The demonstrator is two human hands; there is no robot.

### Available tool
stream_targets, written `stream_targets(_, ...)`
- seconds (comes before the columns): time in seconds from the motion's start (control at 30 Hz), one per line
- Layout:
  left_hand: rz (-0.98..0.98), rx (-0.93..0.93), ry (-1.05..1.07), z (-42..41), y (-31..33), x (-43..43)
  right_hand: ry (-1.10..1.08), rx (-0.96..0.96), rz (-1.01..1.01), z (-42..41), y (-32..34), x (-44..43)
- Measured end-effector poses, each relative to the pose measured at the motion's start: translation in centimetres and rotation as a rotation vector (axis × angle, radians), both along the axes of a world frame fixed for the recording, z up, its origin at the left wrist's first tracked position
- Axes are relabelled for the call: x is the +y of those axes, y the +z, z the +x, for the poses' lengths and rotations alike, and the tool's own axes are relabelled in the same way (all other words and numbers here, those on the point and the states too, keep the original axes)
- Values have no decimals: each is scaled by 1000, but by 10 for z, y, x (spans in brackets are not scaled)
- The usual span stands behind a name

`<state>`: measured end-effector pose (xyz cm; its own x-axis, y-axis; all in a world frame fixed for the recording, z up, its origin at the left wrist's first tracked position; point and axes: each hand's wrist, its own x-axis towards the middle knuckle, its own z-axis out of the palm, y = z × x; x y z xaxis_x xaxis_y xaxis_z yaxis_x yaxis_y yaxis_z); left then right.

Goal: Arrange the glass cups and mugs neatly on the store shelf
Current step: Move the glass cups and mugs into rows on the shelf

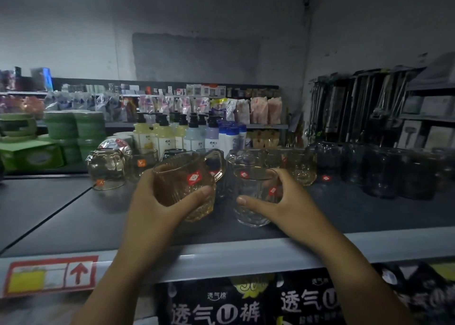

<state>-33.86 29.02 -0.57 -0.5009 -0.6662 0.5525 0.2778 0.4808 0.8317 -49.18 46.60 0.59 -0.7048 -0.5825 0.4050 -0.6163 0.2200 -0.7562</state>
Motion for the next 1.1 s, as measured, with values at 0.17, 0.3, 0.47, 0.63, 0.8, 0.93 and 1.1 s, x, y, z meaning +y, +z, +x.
stream_targets(0.17,-26,83,-104,9,12,11,-156,169,-57,14,0,10)
stream_targets(0.3,-10,149,-237,10,24,24,-183,367,-267,41,4,21)
stream_targets(0.47,-29,144,-300,0,29,53,-32,394,-339,66,11,39)
stream_targets(0.63,-40,125,-312,-18,36,88,42,376,-249,65,13,65)
stream_targets(0.8,-35,110,-248,-44,42,127,85,388,-196,35,15,90)
stream_targets(0.93,-27,135,-214,-66,37,160,98,376,-154,11,17,106)
stream_targets(1.1,-99,100,-247,-83,27,182,49,295,-189,-21,21,114)
